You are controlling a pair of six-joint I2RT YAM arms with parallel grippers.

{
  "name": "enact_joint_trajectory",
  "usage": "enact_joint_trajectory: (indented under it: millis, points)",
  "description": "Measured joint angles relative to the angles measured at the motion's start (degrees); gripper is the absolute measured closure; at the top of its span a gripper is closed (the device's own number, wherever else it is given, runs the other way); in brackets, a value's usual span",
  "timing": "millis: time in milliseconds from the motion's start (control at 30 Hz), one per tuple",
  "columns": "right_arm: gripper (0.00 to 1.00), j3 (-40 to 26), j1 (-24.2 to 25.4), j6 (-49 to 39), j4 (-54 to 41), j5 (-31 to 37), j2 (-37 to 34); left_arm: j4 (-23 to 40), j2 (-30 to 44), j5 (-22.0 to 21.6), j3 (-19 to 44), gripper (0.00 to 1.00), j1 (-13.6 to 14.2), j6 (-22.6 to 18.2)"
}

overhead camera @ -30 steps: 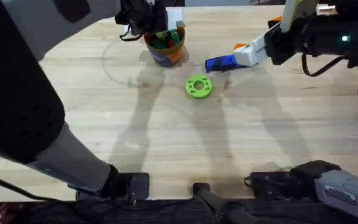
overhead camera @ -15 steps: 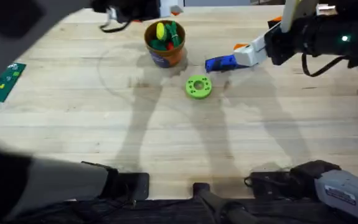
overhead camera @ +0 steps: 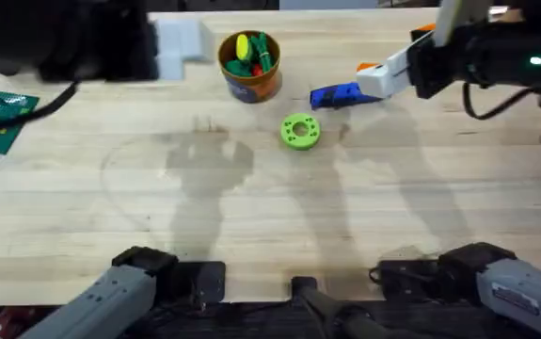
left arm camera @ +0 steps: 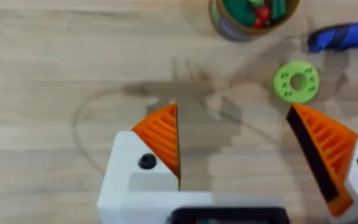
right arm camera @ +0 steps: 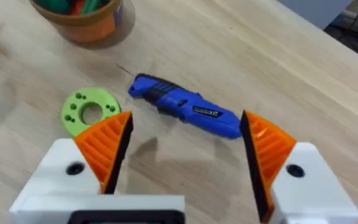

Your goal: Pick up the gripper from the table and insert it into the empty holder that is missing its gripper. Then pick up a screw, insert it into the mounting hole, and use the screwdriver to tighten it. Finally, clean up the table by picking up the vegetable and placing it into the bucket.

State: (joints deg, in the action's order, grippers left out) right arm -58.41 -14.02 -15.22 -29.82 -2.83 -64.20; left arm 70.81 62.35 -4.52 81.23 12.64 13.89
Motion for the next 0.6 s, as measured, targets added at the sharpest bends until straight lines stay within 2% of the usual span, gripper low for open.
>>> enact_joint_trajectory:
  millis: [100, 267, 600]
  points:
    - [0.011, -0.02, 0.00, 1.72, -2.33, 0.02, 4.20, 4.57, -3.90, -0.87, 0.00, 0.012, 0.00, 0.00]
    - [0.011, -0.15, 0.00, 2.93, -6.69, 0.00, 10.57, 6.97, -8.29, -2.03, 0.02, 0.014, 0.00, 0.00]
    - [0.011, -0.15, 0.00, 3.27, -7.28, 0.02, 13.19, 8.72, -9.46, -2.64, 0.02, 0.012, 0.00, 0.00]
